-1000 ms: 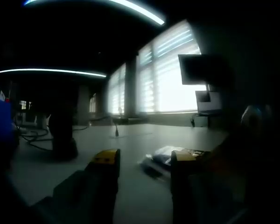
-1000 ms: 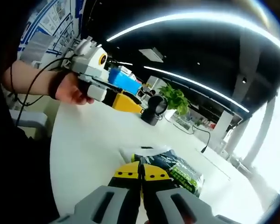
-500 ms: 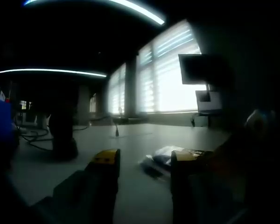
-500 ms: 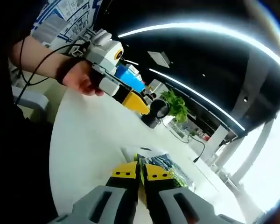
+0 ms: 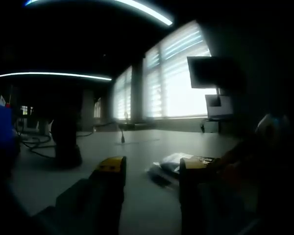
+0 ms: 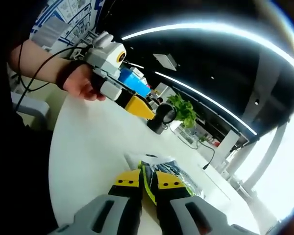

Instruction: Clip sheet goods on table flip sheet goods clip sheet goods scan sheet goods put sheet goods back to table

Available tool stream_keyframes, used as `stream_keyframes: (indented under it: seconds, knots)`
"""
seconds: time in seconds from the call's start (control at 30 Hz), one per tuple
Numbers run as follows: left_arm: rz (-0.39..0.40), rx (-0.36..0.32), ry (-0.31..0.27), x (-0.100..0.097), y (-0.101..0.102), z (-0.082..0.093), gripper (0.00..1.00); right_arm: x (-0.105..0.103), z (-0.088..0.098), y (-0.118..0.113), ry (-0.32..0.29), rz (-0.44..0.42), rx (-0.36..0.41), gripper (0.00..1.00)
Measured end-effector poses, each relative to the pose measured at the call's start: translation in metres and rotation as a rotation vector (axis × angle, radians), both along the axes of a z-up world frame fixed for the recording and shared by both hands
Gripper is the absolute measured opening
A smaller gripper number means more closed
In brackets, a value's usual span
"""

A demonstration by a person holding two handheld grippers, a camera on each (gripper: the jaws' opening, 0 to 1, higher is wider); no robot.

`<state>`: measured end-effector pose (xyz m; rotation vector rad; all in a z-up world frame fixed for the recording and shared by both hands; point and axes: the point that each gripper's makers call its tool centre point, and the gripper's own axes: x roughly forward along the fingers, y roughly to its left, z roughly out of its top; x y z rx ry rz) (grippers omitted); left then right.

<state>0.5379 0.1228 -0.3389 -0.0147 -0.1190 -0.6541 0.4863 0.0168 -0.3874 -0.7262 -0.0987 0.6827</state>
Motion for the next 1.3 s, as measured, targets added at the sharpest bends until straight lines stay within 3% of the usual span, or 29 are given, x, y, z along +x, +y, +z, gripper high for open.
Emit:
stream_keyframes:
  seconds: [0.6, 0.77, 0.87, 1.03, 1.3]
  knots:
    - [0.002, 0.002, 0.002, 0.000, 0.000, 0.000, 0.36, 0.012, -0.013, 0.004, 0.003, -0.032, -0.035, 0.00]
    - [0.002, 0.000, 0.001, 0.000, 0.001, 0.000, 0.36, 0.014, -0.011, 0.002, 0.026, -0.039, -0.003, 0.00]
    - [0.002, -0.001, 0.000, 0.000, 0.001, 0.000, 0.36, 0.015, 0.000, 0.000, 0.037, -0.051, 0.060, 0.00]
    - [0.009, -0.005, 0.001, 0.001, 0.002, 0.001, 0.36, 0.019, 0.008, -0.005, 0.038, -0.066, 0.080, 0.00]
    - [0.009, -0.007, 0.000, 0.001, 0.002, 0.001, 0.36, 0.023, 0.027, -0.014, 0.062, -0.095, 0.192, 0.00]
